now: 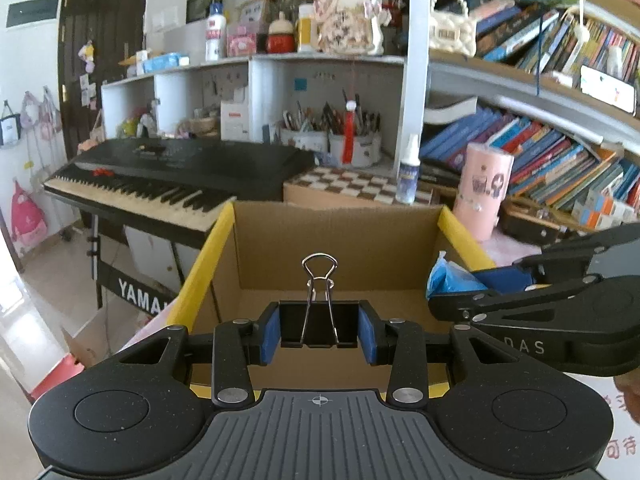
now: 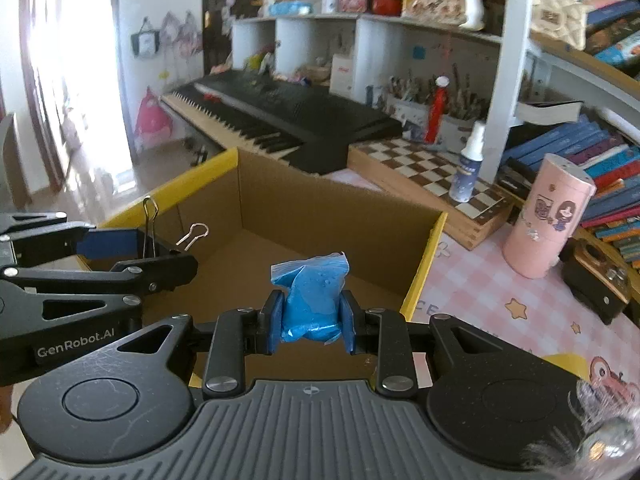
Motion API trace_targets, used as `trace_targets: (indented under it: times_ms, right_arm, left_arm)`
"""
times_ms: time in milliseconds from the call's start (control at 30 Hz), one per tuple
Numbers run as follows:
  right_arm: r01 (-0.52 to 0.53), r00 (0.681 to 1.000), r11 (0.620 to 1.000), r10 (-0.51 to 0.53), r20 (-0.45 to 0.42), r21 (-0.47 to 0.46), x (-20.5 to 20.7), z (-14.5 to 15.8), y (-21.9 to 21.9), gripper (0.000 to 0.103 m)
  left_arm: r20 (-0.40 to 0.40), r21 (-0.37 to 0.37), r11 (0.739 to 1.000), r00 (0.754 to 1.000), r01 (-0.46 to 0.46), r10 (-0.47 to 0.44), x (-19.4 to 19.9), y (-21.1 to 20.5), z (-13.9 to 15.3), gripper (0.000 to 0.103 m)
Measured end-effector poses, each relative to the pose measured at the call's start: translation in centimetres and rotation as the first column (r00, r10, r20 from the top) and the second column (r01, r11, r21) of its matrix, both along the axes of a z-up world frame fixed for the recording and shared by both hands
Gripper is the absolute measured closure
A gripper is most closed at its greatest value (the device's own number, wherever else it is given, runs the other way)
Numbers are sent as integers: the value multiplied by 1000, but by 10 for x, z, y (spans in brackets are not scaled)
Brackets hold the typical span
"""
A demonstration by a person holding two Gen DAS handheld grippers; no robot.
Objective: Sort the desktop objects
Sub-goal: 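Open the left tool to drop the clip while the right tool releases the bag into the box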
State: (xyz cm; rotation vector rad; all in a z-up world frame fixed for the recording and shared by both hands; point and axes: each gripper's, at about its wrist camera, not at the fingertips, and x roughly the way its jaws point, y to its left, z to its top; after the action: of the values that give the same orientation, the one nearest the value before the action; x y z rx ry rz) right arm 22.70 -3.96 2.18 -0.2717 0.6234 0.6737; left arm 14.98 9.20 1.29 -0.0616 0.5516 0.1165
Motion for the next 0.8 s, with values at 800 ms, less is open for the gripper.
trace_targets:
  times_ms: [800]
  right_arm:
    - [-214,977,957,209,-45,-195,46,-25,24,76]
  left_arm:
    - [-141,11,1000,990,-16,18,32,-6,-22,65]
